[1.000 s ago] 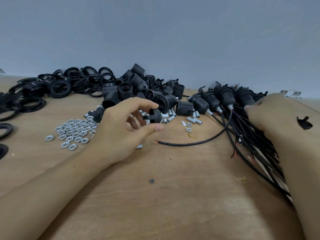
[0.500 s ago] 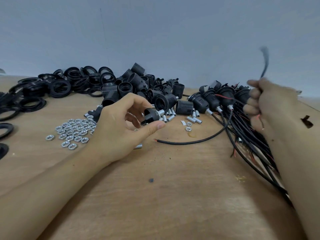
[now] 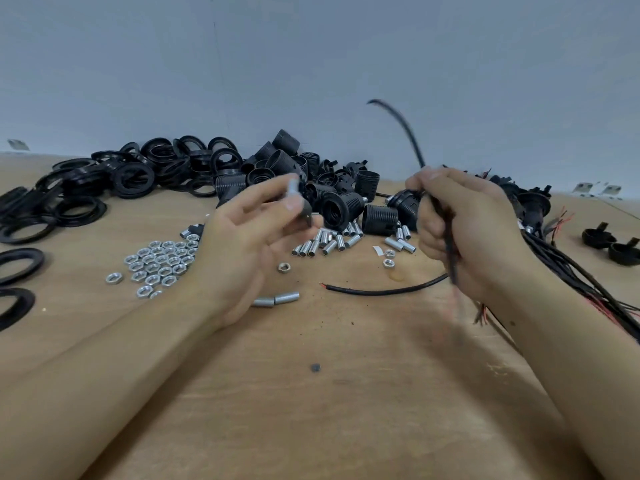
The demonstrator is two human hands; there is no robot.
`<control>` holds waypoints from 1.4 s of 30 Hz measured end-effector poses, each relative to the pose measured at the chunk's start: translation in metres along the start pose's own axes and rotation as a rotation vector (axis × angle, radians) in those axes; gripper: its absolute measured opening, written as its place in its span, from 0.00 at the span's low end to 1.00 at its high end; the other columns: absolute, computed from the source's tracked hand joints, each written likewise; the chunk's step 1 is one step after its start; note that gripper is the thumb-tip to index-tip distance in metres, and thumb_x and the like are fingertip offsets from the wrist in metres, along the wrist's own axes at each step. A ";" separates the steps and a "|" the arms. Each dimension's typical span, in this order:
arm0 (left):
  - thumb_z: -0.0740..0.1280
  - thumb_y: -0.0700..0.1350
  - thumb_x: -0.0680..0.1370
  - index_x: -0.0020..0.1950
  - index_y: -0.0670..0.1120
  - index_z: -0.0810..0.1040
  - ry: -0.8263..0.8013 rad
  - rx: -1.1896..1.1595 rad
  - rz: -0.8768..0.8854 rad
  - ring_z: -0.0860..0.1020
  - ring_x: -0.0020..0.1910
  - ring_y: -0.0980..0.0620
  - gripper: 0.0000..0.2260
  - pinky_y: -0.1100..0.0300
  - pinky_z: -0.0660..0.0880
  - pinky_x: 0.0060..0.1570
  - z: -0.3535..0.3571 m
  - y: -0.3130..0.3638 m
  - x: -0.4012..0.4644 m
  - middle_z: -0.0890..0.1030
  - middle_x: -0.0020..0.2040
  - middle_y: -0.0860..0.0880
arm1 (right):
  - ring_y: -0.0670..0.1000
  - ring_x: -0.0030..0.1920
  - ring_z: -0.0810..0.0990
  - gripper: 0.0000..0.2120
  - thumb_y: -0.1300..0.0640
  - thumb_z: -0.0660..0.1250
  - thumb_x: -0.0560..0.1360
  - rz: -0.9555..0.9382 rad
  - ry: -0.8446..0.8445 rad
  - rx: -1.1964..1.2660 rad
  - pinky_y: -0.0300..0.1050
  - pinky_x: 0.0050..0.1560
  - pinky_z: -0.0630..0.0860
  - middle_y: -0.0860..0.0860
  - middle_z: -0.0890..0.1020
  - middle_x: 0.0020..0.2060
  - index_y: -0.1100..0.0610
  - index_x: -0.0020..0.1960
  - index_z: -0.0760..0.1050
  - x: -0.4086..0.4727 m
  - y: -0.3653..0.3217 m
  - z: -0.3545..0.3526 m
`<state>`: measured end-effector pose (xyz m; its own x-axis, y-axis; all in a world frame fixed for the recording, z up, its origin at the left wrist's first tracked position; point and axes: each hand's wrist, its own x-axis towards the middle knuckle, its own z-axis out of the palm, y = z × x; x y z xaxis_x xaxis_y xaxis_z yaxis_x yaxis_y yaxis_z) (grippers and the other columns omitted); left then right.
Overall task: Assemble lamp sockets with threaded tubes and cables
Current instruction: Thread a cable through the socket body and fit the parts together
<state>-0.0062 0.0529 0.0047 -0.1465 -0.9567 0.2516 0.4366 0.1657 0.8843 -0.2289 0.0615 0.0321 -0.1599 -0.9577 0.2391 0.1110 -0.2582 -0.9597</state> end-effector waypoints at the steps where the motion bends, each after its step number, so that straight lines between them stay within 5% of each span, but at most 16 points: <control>1: 0.70 0.40 0.74 0.59 0.39 0.79 0.050 -0.127 -0.041 0.84 0.48 0.44 0.15 0.57 0.81 0.51 -0.001 0.004 0.002 0.83 0.47 0.45 | 0.48 0.19 0.56 0.11 0.55 0.63 0.80 -0.013 -0.063 -0.018 0.34 0.23 0.55 0.50 0.65 0.19 0.58 0.43 0.78 -0.001 0.000 0.000; 9: 0.71 0.48 0.77 0.40 0.38 0.82 0.185 -0.464 -0.252 0.85 0.50 0.44 0.13 0.59 0.81 0.45 -0.008 0.012 0.007 0.84 0.43 0.41 | 0.49 0.20 0.53 0.10 0.56 0.68 0.74 -0.151 -0.290 -0.167 0.35 0.26 0.55 0.50 0.59 0.18 0.55 0.52 0.86 -0.008 -0.003 -0.001; 16: 0.70 0.46 0.77 0.59 0.38 0.75 0.182 -0.556 -0.279 0.85 0.50 0.46 0.16 0.59 0.81 0.45 -0.009 0.013 0.008 0.83 0.48 0.41 | 0.48 0.21 0.55 0.08 0.56 0.69 0.72 -0.168 -0.338 -0.302 0.33 0.24 0.60 0.46 0.62 0.18 0.53 0.47 0.87 -0.011 0.000 -0.001; 30: 0.70 0.47 0.76 0.66 0.35 0.73 0.213 -0.559 -0.275 0.85 0.52 0.45 0.23 0.60 0.81 0.44 -0.010 0.012 0.011 0.80 0.57 0.38 | 0.48 0.21 0.55 0.07 0.58 0.69 0.73 -0.176 -0.362 -0.274 0.35 0.25 0.56 0.45 0.63 0.18 0.54 0.47 0.87 -0.010 -0.008 -0.008; 39: 0.72 0.48 0.70 0.60 0.39 0.76 0.220 -0.538 -0.248 0.85 0.49 0.49 0.21 0.62 0.81 0.45 -0.010 0.011 0.012 0.82 0.53 0.41 | 0.49 0.23 0.55 0.08 0.58 0.70 0.76 -0.119 -0.377 -0.484 0.36 0.27 0.54 0.51 0.62 0.20 0.49 0.46 0.87 -0.009 -0.003 -0.009; 42: 0.70 0.49 0.76 0.52 0.39 0.78 0.226 -0.522 -0.225 0.85 0.47 0.50 0.13 0.62 0.81 0.44 -0.012 0.010 0.013 0.85 0.46 0.43 | 0.49 0.24 0.56 0.07 0.58 0.70 0.76 -0.101 -0.388 -0.490 0.37 0.27 0.55 0.69 0.71 0.25 0.49 0.46 0.87 -0.009 -0.006 -0.010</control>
<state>0.0075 0.0390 0.0124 -0.1184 -0.9912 -0.0591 0.8025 -0.1305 0.5822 -0.2383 0.0727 0.0344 0.2316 -0.9316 0.2801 -0.3628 -0.3498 -0.8637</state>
